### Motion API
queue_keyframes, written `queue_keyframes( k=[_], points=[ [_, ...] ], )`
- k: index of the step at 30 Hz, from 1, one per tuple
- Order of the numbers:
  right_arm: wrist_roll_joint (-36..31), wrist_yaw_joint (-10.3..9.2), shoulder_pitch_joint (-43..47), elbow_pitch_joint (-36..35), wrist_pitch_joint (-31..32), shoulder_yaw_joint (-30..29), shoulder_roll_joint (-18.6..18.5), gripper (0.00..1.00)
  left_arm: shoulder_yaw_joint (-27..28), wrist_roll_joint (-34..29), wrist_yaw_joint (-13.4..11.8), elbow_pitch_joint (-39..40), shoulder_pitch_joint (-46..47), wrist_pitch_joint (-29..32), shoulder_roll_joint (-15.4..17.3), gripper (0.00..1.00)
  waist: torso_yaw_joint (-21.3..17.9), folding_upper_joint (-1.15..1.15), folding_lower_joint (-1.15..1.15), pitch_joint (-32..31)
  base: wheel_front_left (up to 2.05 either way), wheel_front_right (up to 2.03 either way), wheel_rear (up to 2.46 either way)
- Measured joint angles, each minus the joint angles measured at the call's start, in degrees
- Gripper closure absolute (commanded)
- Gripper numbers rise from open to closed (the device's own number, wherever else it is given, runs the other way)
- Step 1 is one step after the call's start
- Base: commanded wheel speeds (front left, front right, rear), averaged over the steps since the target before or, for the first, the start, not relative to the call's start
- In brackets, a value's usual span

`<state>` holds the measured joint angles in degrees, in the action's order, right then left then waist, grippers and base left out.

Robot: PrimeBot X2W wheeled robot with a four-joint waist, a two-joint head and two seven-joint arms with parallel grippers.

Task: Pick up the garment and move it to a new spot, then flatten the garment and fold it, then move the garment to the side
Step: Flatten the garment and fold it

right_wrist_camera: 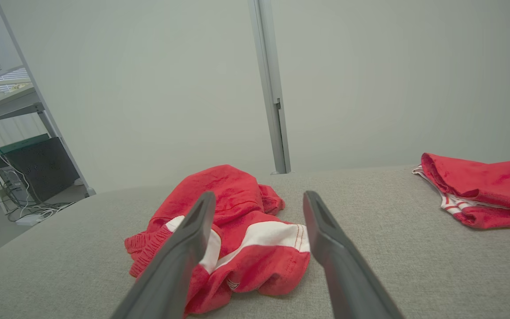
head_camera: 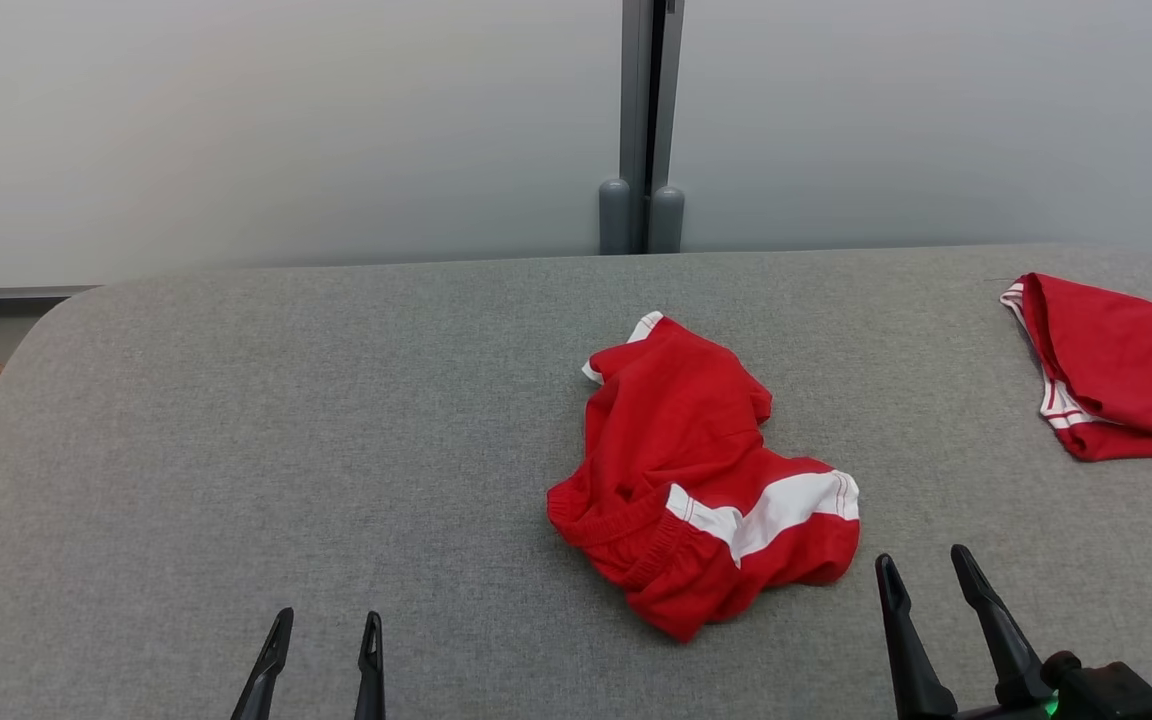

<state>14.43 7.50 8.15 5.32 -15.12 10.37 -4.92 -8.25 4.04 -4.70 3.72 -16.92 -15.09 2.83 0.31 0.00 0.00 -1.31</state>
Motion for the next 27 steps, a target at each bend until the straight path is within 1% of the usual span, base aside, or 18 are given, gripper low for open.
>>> queue_keyframes(
  k=[7, 9, 10, 11, 14, 16, 17, 18, 19, 22, 25, 27],
  points=[
    [-0.03, 0.00, 0.01, 0.44, 0.01, -0.11, 0.15, 0.00, -0.32, -0.38, -0.27, -0.13, 0.21, 0.01, -0.01, 0.00, 0.34, 0.00, 0.00, 0.04, 0.00, 0.00, 0.00],
    [-0.12, 0.00, 0.01, 0.40, 0.00, -0.27, 0.15, 0.00, -0.86, 1.60, 0.26, 0.71, 0.81, 0.01, 0.04, 0.00, 0.45, 0.00, 0.00, 0.20, 0.00, 0.00, 0.00],
    [-0.23, 0.00, 0.00, 0.37, 0.00, -0.58, 0.14, 0.00, -1.54, 3.96, 1.36, 1.37, 1.53, -0.01, 0.02, 0.00, 0.61, 0.00, 0.00, 0.36, 0.00, 0.00, 0.00],
    [-0.36, 0.00, -0.01, 0.43, 0.00, -0.92, 0.13, 0.00, -2.47, 5.86, 3.11, 1.40, 2.39, 0.00, 0.03, 0.00, 0.81, 0.00, 0.00, 0.56, 0.00, 0.00, 0.00],
    [-0.51, 0.00, -0.19, 1.04, 0.01, -0.80, 0.05, 0.00, -5.89, 8.34, 6.89, -1.74, 5.27, -0.01, -0.02, 0.00, 1.23, 0.00, 0.00, 1.34, 0.00, 0.00, 0.00],
    [-0.63, 0.00, -0.70, 1.23, 0.00, -0.71, -0.07, 0.00, -8.98, 9.09, 8.42, -5.97, 8.03, 0.07, -0.02, 0.00, 1.19, 0.00, 0.00, 1.94, 0.00, 0.00, 0.00],
    [-0.65, 0.00, -0.98, 1.25, 0.01, -0.69, -0.16, 0.00, -10.37, 9.80, 8.88, -7.16, 9.75, 1.27, -0.01, 0.00, 1.11, 0.00, 0.00, 2.32, 0.00, 0.00, 0.00],
    [-0.69, 0.00, -1.29, 1.22, 0.00, -0.69, -0.30, 0.00, -11.62, 10.76, 9.11, -7.71, 11.94, 3.04, 0.00, 0.00, 1.02, 0.00, 0.00, 2.83, 0.00, 0.00, 0.00],
    [-0.69, 0.00, -1.29, 1.22, 0.00, -0.69, -0.30, 0.00, -11.62, 10.76, 9.11, -7.71, 11.94, 3.04, 0.00, 0.00, 1.02, 0.00, 0.00, 2.83, 0.00, 0.00, 0.00],
    [-0.86, 0.00, -2.70, 1.14, 0.00, -1.24, -0.70, 0.00, -15.12, 12.14, 9.37, -8.16, 19.33, 11.48, -0.04, 0.00, 0.71, 0.00, 0.00, 4.81, 0.00, 0.00, 0.00],
    [-0.96, 0.00, -4.09, 0.97, 0.00, -1.94, -0.73, 0.00, -18.19, 14.88, 9.44, -7.97, 23.71, 21.39, -0.04, 0.00, 0.12, 0.00, 0.00, 6.98, 0.00, 0.00, 0.00],
    [-0.96, 0.00, -4.67, 0.69, 0.00, -2.03, -0.68, 0.00, -19.83, 16.62, 9.38, -7.10, 26.46, 26.80, -0.01, 0.00, -0.38, 0.00, 0.00, 8.46, 0.00, 0.00, 0.00]
  ],
)
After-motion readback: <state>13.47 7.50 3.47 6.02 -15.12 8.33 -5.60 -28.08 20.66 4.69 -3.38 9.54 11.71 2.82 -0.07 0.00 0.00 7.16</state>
